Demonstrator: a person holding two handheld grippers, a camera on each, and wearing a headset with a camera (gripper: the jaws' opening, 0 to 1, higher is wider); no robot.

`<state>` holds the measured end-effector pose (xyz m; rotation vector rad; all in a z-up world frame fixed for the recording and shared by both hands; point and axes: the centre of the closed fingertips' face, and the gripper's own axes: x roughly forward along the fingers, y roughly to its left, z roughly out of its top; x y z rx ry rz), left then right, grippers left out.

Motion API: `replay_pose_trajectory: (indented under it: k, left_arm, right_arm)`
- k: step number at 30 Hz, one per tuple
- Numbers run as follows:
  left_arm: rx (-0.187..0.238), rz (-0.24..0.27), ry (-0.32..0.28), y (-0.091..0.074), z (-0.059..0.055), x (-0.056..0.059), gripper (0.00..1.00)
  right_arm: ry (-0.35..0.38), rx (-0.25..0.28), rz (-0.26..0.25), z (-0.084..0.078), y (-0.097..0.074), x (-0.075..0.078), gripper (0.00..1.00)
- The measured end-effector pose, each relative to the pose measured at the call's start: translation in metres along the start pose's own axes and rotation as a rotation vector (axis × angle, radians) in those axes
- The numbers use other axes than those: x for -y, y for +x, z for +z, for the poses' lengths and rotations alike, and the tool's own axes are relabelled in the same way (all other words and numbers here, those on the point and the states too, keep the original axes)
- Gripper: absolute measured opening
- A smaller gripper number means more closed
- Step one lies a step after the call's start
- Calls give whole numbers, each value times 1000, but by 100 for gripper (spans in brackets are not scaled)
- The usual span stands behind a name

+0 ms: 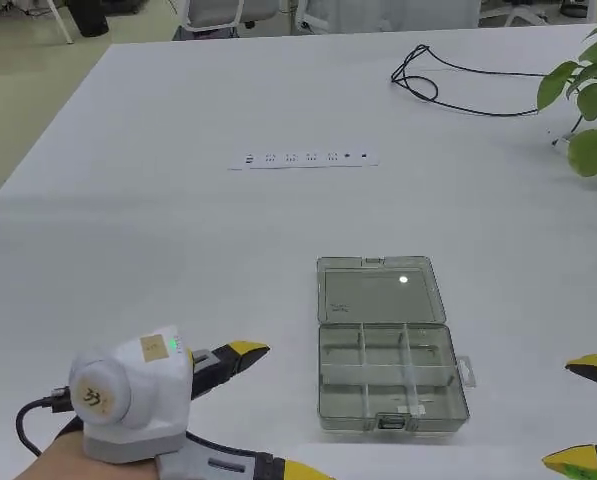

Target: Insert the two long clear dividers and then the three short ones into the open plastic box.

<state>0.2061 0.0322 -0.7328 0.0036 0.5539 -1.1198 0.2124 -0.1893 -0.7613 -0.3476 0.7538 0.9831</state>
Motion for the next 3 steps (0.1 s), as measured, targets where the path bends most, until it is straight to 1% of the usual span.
replay_pose_trajectory:
  k: [3]
  left_arm:
    - [0, 0, 0, 0, 0, 0, 100]
  right_arm:
    - [2, 6, -1, 1, 0, 0, 70]
